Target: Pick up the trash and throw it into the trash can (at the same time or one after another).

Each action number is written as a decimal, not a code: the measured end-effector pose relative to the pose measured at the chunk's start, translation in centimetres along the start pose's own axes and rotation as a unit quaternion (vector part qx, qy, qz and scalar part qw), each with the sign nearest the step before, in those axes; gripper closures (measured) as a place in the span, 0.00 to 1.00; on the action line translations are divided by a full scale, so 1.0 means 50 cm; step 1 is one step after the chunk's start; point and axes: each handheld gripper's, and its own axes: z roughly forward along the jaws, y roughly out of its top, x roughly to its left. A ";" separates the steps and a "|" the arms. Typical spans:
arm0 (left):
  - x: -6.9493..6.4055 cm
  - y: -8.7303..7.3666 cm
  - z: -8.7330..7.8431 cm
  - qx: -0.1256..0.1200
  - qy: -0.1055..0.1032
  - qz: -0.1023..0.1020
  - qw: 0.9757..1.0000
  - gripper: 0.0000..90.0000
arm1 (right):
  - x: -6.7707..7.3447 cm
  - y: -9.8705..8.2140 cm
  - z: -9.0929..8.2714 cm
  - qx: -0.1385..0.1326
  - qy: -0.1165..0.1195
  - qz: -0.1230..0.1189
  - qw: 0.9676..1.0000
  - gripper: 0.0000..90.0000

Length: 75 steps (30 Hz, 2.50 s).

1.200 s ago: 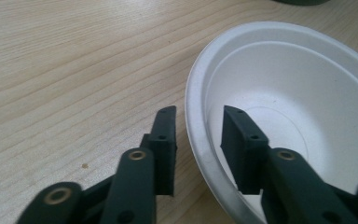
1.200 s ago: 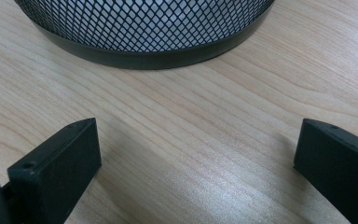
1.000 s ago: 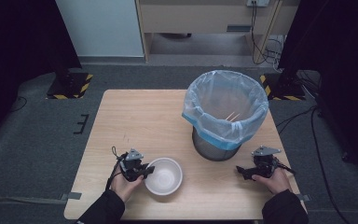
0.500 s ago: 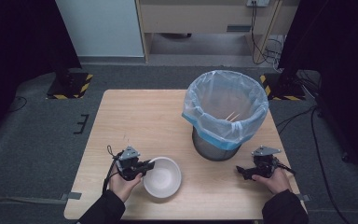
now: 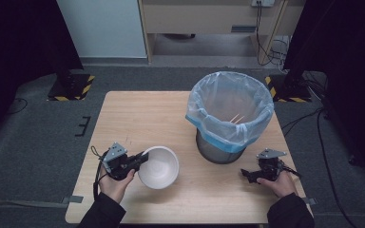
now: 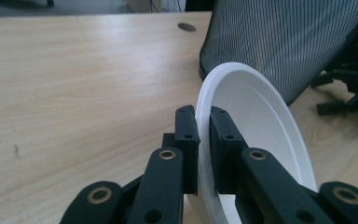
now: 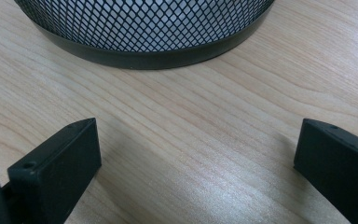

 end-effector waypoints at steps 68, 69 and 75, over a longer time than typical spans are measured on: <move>-0.150 0.373 -0.048 -0.241 -0.032 0.085 0.966 0.92 | 0.000 0.000 0.000 -0.001 0.000 0.000 1.000 0.01; -0.155 0.380 -0.042 -0.242 -0.034 0.088 0.966 0.92 | 0.000 0.000 0.000 -0.001 -0.001 0.000 1.000 0.01; -0.179 0.406 -0.016 -0.242 -0.041 0.099 0.964 0.92 | 0.000 0.000 0.000 -0.001 -0.001 0.000 1.000 0.01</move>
